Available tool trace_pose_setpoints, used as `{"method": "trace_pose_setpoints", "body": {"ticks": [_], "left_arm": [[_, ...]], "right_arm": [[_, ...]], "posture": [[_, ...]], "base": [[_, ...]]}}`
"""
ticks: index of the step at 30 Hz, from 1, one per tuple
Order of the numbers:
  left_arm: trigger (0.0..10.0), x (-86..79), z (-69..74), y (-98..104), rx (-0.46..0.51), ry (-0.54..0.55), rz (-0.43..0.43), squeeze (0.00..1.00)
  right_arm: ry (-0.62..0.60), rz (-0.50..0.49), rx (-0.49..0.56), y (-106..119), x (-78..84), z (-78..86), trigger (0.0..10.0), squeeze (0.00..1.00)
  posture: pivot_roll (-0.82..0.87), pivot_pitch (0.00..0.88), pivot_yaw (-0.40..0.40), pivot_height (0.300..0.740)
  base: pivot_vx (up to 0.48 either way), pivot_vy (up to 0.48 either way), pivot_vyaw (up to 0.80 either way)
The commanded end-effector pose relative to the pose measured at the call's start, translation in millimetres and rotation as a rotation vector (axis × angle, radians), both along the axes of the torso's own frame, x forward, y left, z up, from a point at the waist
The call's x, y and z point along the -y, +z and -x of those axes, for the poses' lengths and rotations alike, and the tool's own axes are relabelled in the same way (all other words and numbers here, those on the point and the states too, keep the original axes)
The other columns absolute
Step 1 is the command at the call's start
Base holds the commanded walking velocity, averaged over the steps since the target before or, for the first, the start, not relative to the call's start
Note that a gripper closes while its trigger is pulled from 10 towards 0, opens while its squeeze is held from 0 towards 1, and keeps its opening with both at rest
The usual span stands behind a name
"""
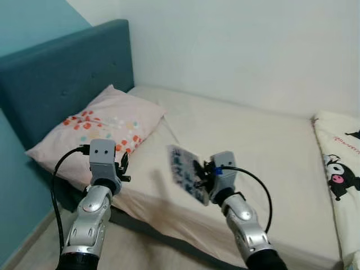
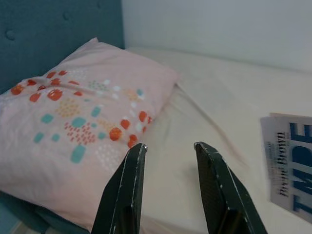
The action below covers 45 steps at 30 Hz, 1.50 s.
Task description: Clean up the room
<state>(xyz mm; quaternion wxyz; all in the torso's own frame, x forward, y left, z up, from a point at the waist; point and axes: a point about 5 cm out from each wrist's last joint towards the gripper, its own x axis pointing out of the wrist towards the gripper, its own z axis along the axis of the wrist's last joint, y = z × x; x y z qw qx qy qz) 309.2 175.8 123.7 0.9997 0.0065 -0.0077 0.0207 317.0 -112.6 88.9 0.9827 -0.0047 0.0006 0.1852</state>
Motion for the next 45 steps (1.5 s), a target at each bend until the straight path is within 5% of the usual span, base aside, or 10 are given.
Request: {"method": "trace_pose_setpoints", "body": {"ticks": [1,20,32,45], "left_arm": [[10.0,3.3,0.0,0,0.002,-0.007,0.007,0.0],[10.0,-1.0,0.8,-1,-0.002,0.008,0.004,0.0],[10.0,-3.2,4.2,-2,0.007,0.011,0.024,0.0],[10.0,-6.3,7.3,-7,-0.023,0.012,0.003,0.0]], "right_arm": [[0.015,-0.009,0.023,5,-3.3,0.0,10.0,0.0],[0.105,0.049,0.01,0,-12.7,4.4,10.0,0.0],[0.165,0.054,-0.018,-6,-17.9,10.1,10.0,0.0],[0.062,0.007,-0.045,-7,-5.0,7.2,10.0,0.0]], "posture": [[0.09,0.0,-0.089,0.738],[0.09,0.0,-0.094,0.738],[0.09,0.0,-0.094,0.738],[0.09,0.0,-0.086,0.738]], "base": [[0.311,0.0,0.0],[0.309,0.0,0.51],[0.256,0.0,0.0],[0.0,0.0,0.0]]}}
